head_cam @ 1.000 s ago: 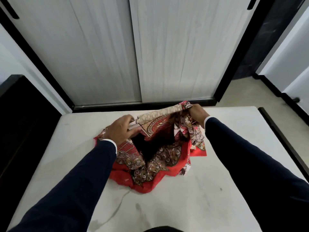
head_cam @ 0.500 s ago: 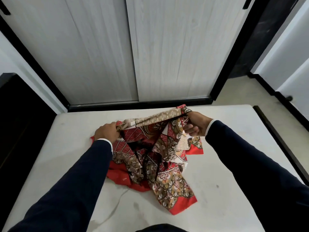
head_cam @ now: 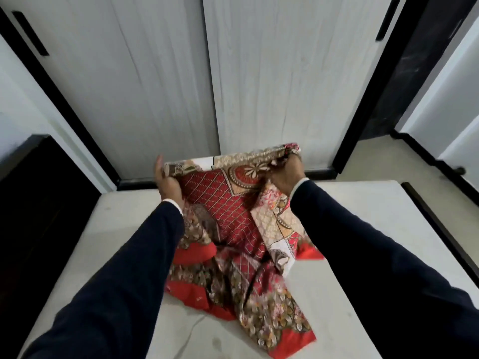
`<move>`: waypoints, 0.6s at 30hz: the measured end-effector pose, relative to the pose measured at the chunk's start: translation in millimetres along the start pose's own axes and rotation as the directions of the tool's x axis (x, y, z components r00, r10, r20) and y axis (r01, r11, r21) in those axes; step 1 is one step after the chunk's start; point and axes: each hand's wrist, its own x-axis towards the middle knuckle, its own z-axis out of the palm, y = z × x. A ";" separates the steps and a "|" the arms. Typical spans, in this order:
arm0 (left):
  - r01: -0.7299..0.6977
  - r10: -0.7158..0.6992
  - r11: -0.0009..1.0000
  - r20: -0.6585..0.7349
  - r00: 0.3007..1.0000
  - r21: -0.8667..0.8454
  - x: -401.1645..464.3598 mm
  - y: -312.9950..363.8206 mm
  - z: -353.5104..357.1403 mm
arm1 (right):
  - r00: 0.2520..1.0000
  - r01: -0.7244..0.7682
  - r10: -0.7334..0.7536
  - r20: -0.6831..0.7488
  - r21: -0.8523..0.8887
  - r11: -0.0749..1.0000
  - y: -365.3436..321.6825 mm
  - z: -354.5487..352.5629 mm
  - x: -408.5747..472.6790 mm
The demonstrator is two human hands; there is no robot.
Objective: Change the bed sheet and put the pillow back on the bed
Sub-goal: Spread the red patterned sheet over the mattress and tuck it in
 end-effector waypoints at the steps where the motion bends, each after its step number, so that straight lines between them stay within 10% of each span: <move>1: -0.172 0.173 0.978 0.006 0.985 0.115 13.3 23.6 10.7 | 0.991 0.128 -0.132 -0.010 -0.195 0.972 -22.9 8.9 10.6; 5: -0.688 0.672 0.660 0.173 0.720 0.303 18.0 188.1 78.0 | 0.866 0.482 -0.493 0.086 -0.409 0.775 -179.6 58.9 5.2; 10: -0.885 0.871 -0.120 0.475 0.123 0.449 0.9 384.0 132.2 | 0.499 0.849 -0.860 0.109 -0.263 0.459 -344.7 99.0 -36.3; 14: -0.433 0.734 -0.557 0.664 0.141 0.708 -18.1 435.3 125.3 | 0.492 0.855 -0.859 0.140 -0.266 0.446 -382.7 96.5 -37.4; 18: -0.453 0.730 -0.507 0.644 0.226 0.734 -15.3 431.0 102.2 | 0.497 0.866 -0.846 0.192 -0.169 0.470 -364.6 86.5 -40.1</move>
